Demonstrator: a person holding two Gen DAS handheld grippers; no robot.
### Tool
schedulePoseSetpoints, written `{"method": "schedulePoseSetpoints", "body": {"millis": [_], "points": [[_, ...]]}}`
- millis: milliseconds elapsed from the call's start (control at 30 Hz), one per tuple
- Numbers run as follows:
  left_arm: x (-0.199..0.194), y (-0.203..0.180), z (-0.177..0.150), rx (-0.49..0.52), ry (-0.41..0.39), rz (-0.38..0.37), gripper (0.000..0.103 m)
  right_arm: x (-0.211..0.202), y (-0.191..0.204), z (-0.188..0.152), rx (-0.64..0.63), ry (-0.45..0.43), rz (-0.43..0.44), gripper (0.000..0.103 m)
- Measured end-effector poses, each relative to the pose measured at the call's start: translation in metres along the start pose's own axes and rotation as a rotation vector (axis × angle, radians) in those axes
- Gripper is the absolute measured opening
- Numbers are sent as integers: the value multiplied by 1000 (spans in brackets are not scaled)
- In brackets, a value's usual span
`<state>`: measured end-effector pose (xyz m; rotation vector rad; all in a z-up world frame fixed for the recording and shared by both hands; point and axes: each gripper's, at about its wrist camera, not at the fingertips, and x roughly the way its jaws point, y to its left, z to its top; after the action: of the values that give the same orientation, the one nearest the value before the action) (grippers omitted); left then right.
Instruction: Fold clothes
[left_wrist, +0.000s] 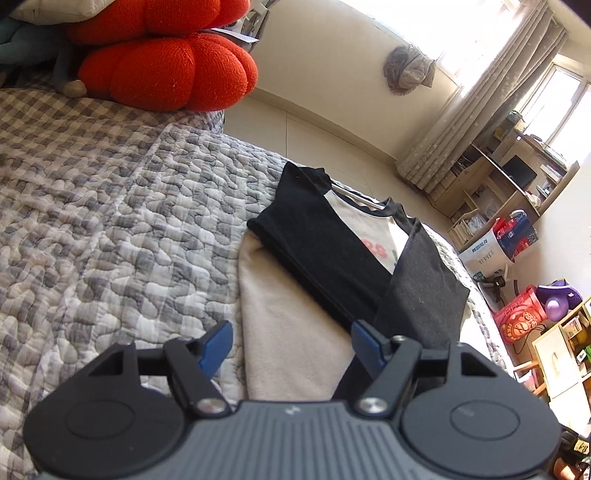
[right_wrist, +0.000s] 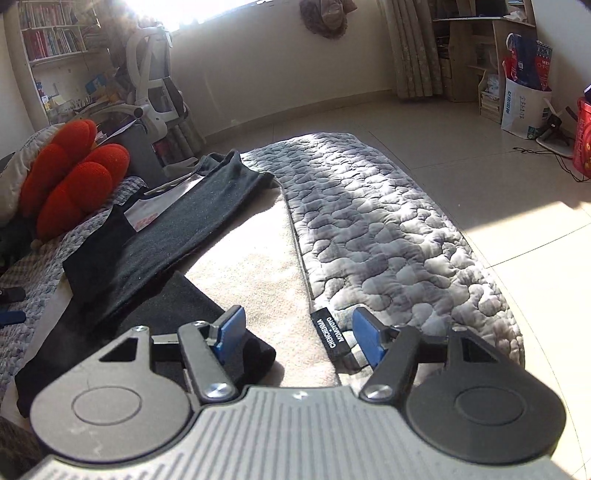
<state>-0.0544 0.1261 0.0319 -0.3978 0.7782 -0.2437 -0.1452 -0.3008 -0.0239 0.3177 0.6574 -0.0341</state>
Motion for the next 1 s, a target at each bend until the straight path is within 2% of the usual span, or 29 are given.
{"method": "schedulePoseSetpoints", "body": {"millis": [133, 267, 500, 533, 633, 667, 767, 833, 900, 933, 1000], "points": [[-35, 6, -26, -34, -58, 28, 63, -13, -14, -6, 43, -4, 72, 63], [-54, 4, -50, -34, -60, 33, 61, -28, -28, -15, 127, -3, 157, 63], [-75, -10, -85, -3, -34, 35, 61, -42, -36, -29, 159, 0, 189, 59], [-76, -12, -88, 4, -33, 39, 61, -43, -37, -31, 167, 0, 192, 55], [-72, -16, -95, 19, -20, 53, 61, -44, -41, -33, 190, 9, 187, 33], [-68, -17, -97, 23, -11, 53, 61, -43, -42, -34, 198, 11, 182, 30], [-61, -16, -106, 10, 23, 50, 61, -45, -44, -35, 213, 6, 184, 29], [-64, -13, -110, -5, 17, 48, 61, -50, -47, -36, 237, -5, 190, 30], [-73, -12, -114, -9, -4, 31, 61, -59, -55, -40, 269, -36, 205, 33], [-78, -12, -117, -1, -15, 21, 61, -64, -57, -42, 268, -47, 215, 38], [-86, -15, -125, 47, -28, 6, 61, -74, -56, -47, 219, -62, 223, 42]]}}
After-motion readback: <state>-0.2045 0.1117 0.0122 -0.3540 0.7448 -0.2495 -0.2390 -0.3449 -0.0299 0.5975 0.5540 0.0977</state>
